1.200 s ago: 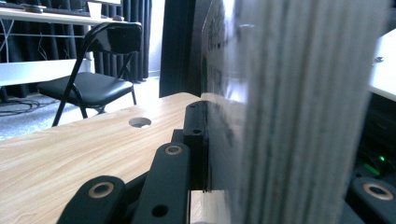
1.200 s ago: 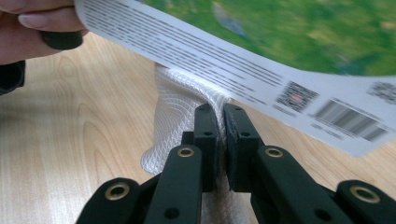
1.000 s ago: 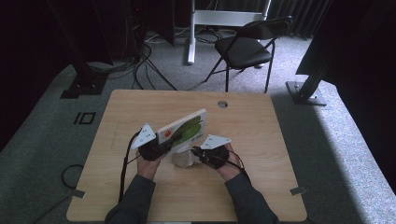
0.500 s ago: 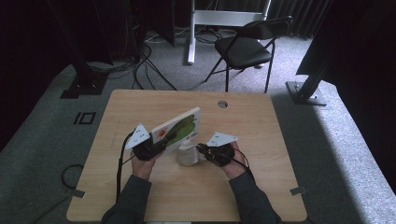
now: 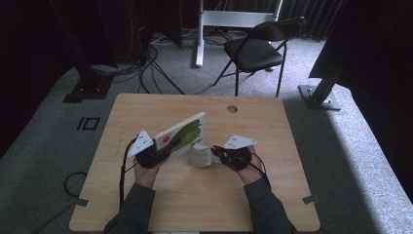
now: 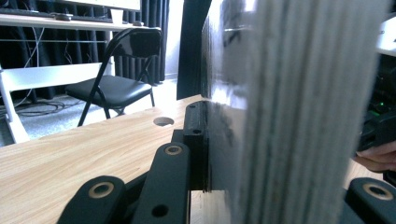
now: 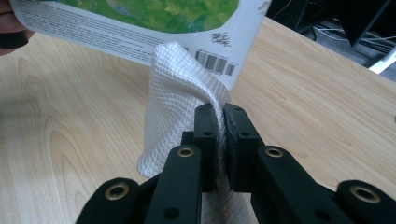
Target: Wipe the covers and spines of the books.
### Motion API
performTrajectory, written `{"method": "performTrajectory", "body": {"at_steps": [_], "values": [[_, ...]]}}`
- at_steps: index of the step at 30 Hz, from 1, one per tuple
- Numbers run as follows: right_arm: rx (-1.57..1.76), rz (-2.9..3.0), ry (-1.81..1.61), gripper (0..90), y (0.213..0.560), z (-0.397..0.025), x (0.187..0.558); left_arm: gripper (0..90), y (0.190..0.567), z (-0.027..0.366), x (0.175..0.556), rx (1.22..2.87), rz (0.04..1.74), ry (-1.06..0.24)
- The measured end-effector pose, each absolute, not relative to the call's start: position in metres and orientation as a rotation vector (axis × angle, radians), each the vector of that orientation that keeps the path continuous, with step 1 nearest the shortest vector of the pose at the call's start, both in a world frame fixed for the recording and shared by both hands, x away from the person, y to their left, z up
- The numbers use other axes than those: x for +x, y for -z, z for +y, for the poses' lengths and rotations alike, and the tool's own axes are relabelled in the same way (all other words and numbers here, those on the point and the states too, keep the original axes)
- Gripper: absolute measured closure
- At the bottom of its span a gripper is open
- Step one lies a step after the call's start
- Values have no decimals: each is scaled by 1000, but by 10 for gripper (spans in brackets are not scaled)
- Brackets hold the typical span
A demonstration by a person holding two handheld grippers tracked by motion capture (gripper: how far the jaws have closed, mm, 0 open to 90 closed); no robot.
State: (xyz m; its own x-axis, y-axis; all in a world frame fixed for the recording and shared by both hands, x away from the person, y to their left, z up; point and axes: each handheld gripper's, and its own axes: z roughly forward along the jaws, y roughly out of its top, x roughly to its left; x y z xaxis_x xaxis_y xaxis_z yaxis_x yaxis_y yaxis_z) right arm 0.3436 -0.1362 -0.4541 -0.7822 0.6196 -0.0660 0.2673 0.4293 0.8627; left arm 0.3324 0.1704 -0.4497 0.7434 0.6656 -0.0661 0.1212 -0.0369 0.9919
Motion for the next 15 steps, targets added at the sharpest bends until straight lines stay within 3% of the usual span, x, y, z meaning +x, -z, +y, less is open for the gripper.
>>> {"method": "performTrajectory", "body": {"at_steps": [15], "values": [[781, 2259, -1310, 845, 440, -147, 347, 780, 453, 167, 330, 1619, 657, -549]]}}
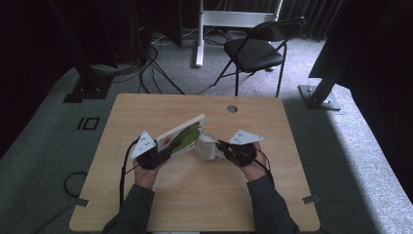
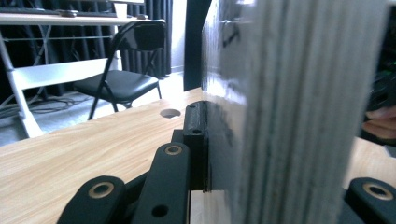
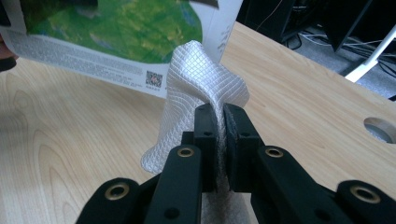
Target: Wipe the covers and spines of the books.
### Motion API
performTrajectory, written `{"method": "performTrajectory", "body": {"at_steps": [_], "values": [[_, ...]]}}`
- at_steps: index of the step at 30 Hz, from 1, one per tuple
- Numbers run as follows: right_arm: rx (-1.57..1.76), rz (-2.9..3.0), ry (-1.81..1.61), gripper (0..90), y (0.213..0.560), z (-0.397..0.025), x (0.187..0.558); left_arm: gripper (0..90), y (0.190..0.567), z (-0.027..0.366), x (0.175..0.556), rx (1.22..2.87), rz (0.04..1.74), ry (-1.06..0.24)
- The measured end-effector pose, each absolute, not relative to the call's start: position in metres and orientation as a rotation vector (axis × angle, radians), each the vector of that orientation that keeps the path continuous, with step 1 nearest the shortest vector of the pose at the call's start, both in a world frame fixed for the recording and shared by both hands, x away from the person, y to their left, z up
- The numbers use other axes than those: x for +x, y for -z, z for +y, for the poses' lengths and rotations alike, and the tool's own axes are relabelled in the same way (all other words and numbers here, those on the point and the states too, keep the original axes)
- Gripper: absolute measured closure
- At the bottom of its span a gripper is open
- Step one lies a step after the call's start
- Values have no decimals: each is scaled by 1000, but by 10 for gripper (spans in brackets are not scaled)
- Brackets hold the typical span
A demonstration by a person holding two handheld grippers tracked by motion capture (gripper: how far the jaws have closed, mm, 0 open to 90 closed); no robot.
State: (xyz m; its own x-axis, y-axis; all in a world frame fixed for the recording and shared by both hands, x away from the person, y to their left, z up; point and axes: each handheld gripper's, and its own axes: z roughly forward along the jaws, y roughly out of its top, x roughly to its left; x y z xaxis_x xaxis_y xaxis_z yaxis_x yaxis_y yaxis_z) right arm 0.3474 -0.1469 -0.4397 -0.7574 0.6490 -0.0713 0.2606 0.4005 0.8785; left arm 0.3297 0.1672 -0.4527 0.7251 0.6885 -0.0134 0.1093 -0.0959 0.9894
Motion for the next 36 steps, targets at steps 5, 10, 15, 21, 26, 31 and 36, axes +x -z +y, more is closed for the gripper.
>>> {"method": "performTrajectory", "body": {"at_steps": [5, 10, 15, 21, 26, 31, 36], "values": [[783, 2247, -1307, 845, 435, -149, 349, 780, 454, 165, 328, 1622, 666, -583], [805, 2220, -1326, 845, 430, -153, 351, 780, 455, 163, 325, 1638, 661, -616], [797, 2210, -1322, 845, 422, -154, 352, 780, 456, 161, 324, 1653, 651, -642], [782, 2203, -1312, 845, 415, -154, 355, 780, 457, 156, 322, 1681, 631, -678], [795, 2198, -1310, 845, 411, -156, 357, 780, 459, 152, 319, 1709, 613, -706], [792, 2192, -1302, 845, 409, -159, 359, 780, 462, 149, 319, 1718, 610, -717], [799, 2184, -1295, 845, 406, -162, 361, 780, 464, 145, 317, 1738, 595, -738]]}}
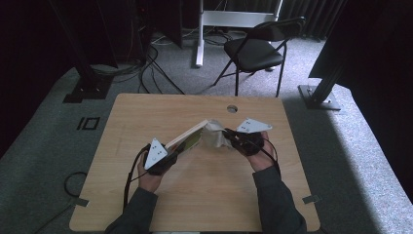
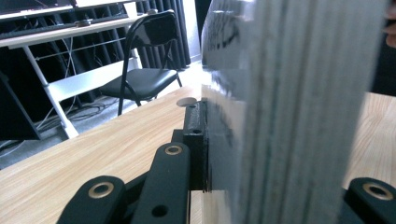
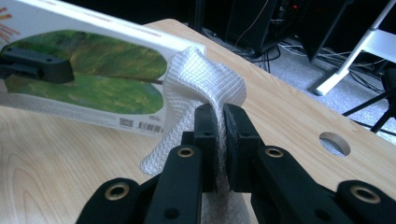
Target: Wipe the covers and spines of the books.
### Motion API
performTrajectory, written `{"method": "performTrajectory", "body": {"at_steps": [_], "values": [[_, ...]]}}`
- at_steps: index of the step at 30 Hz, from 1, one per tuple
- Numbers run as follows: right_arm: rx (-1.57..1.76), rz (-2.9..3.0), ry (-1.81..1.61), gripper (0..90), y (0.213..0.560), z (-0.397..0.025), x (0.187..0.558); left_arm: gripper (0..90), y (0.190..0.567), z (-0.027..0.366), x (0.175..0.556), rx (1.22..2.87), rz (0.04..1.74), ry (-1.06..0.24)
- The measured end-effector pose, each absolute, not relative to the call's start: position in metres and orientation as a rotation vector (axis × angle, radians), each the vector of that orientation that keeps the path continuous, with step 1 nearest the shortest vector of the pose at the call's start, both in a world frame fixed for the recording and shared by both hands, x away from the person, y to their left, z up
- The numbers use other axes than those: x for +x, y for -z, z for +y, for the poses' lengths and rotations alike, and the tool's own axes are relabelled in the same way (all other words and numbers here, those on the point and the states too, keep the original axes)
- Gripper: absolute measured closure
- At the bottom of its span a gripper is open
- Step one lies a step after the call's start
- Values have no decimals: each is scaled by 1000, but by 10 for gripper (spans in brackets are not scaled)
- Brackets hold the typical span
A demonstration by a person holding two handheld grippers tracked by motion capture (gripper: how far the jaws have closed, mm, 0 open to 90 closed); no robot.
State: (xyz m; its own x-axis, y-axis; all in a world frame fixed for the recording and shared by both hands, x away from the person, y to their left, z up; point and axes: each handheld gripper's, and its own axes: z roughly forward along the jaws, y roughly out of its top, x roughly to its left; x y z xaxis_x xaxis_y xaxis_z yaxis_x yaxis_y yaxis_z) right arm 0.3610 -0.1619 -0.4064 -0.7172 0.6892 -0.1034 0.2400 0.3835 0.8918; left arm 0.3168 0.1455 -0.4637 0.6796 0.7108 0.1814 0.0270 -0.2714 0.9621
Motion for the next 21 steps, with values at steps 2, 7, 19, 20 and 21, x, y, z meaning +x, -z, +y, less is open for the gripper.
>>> {"method": "performTrajectory", "body": {"at_steps": [2, 7, 19, 20, 21], "values": [[794, 2183, -1282, 845, 405, -162, 363, 779, 464, 144, 317, 1743, 595, -751], [781, 2182, -1258, 845, 401, -162, 365, 780, 465, 143, 316, 1755, 588, -763], [792, 2160, -1256, 845, 395, -166, 370, 780, 466, 143, 314, 1770, 580, -782], [794, 2158, -1255, 845, 395, -166, 370, 779, 466, 143, 313, 1773, 578, -785], [797, 2157, -1256, 845, 394, -166, 371, 779, 466, 142, 313, 1775, 575, -786]]}}
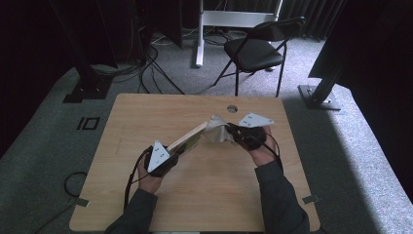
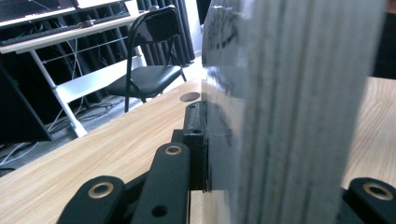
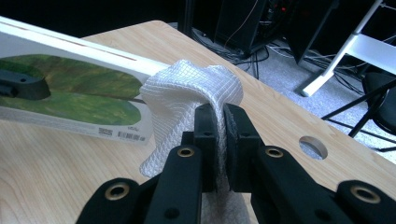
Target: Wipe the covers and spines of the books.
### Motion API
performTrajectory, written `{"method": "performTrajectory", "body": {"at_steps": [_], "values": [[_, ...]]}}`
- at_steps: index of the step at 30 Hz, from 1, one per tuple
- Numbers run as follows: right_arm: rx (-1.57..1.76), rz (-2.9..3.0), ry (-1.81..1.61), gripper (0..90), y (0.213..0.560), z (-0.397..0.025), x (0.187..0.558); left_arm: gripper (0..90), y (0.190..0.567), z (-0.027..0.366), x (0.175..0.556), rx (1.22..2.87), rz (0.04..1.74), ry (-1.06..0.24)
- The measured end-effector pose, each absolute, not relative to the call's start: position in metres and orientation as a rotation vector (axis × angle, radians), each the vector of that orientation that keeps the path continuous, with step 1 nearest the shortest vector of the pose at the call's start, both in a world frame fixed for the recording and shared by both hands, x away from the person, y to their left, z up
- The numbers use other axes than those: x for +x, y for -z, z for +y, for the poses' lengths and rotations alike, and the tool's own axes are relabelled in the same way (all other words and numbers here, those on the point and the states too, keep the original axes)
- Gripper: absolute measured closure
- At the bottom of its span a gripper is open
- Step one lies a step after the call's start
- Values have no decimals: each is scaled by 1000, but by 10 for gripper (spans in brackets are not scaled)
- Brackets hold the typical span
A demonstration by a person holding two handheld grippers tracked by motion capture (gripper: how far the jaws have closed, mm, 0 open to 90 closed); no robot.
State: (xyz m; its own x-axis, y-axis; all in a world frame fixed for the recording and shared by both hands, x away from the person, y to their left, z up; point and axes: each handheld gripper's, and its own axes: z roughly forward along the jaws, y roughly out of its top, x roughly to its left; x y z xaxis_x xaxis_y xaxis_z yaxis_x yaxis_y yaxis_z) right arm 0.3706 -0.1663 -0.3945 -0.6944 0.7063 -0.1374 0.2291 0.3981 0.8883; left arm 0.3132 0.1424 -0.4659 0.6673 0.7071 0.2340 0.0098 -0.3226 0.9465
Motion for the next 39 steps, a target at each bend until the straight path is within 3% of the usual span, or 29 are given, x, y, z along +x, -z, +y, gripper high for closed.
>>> {"method": "performTrajectory", "body": {"at_steps": [39], "values": [[787, 2096, -1250, 845, 368, -175, 376, 779, 470, 121, 302, 1868, 474, -948]]}}
